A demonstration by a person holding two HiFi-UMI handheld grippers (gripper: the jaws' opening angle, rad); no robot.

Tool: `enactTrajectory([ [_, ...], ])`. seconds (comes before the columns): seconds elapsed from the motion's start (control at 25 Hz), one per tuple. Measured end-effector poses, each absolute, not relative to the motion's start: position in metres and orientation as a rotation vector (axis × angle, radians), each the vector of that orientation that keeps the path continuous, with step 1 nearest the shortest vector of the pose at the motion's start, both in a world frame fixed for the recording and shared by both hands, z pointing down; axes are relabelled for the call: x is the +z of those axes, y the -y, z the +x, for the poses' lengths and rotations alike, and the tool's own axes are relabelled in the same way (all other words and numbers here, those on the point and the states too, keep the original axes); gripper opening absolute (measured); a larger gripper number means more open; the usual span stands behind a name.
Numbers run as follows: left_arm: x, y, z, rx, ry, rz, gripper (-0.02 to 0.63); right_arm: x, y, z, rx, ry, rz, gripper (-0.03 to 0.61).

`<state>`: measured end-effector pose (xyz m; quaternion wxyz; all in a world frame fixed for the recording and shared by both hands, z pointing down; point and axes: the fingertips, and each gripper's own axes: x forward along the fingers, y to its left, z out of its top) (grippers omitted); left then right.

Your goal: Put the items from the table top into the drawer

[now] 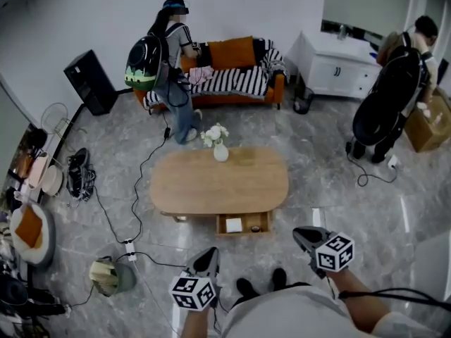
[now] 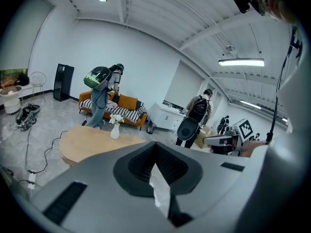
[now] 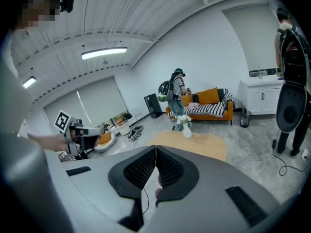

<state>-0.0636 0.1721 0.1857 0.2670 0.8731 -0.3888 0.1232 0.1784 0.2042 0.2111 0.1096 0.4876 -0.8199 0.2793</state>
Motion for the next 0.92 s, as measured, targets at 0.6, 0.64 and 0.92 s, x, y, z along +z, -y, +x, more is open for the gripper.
enactTrajectory([
  [0.6, 0.191, -0.185, -0.047, 0.353, 1.054, 2.357, -0.001, 0.203, -0.215, 0.208, 0.844, 2.404, 1.524, 0.032],
  [0.64, 0.192, -0.186, -0.047, 0.354, 1.053, 2.356, 0.0, 0.203, -0.216, 0.208, 0.843, 2.405, 1.525, 0.032],
  [0.92, 0.199, -0.192, -0.042, 0.353, 1.051, 2.34, -0.001, 0.203, -0.221, 0.215, 0.839, 2.411, 1.541, 0.032],
])
